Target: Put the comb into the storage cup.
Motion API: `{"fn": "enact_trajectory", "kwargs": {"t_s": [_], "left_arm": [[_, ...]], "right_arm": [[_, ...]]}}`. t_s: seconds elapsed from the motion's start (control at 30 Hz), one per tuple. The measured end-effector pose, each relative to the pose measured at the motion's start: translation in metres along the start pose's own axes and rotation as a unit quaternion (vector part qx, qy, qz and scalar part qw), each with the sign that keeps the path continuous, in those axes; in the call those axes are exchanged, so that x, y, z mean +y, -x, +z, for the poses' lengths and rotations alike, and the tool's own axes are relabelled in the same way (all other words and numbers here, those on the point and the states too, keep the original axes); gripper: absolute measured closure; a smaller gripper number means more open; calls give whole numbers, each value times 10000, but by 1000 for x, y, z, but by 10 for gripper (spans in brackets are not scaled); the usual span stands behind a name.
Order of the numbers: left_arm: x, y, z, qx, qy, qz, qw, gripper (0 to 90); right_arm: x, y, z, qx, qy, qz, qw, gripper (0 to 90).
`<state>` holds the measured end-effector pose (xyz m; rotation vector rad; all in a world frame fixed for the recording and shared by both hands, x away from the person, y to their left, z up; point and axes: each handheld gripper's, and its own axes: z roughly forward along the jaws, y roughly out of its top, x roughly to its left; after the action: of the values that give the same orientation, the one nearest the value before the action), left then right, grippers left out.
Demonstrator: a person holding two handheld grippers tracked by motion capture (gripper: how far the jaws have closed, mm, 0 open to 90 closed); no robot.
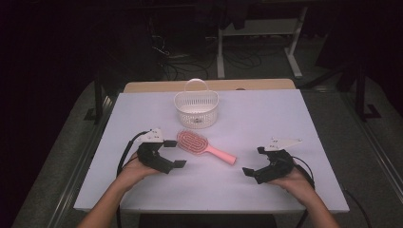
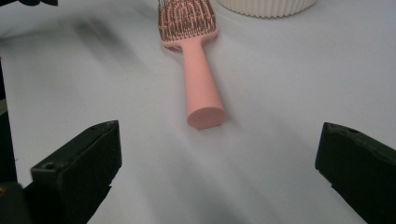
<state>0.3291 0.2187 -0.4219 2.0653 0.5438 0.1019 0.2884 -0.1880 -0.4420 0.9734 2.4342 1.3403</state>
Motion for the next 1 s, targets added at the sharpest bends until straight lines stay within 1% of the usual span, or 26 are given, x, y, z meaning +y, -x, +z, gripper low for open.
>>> {"fn": "enact_trajectory", "kwargs": {"t_s": [0.1, 0.33, 0.47, 0.57, 0.6, 0.73, 0.9, 1.0], "left_arm": [[-2, -2, -4, 11, 34, -33, 10000, 60], [-10, -1, -11, -22, 1, -109, 9999, 0], [-16, 0, -16, -17, -2, -101, 9999, 0], [-22, 1, -21, 61, 9, -68, 10000, 0], [-26, 1, -25, 90, 30, -95, 9999, 0], [-32, 0, -30, 129, 36, -120, 9998, 0], [-39, 0, -33, 139, 62, -73, 9999, 0], [-41, 1, -33, 173, 19, -28, 9998, 0]], "right_arm": [[0, 0, -1, 15, 22, -10, 10000, 0], [-1, -1, 1, 3, -73, -51, 10000, 0], [-1, -1, 2, 18, -106, -66, 9999, 0], [0, -1, 2, 13, -98, -73, 9999, 0], [0, -1, 2, 5, -99, -64, 9999, 0], [0, -1, 2, -1, -96, -53, 9999, 0], [1, -1, 2, 35, -105, -52, 9999, 0], [2, -3, 2, 45, -139, -58, 9999, 0]]}}
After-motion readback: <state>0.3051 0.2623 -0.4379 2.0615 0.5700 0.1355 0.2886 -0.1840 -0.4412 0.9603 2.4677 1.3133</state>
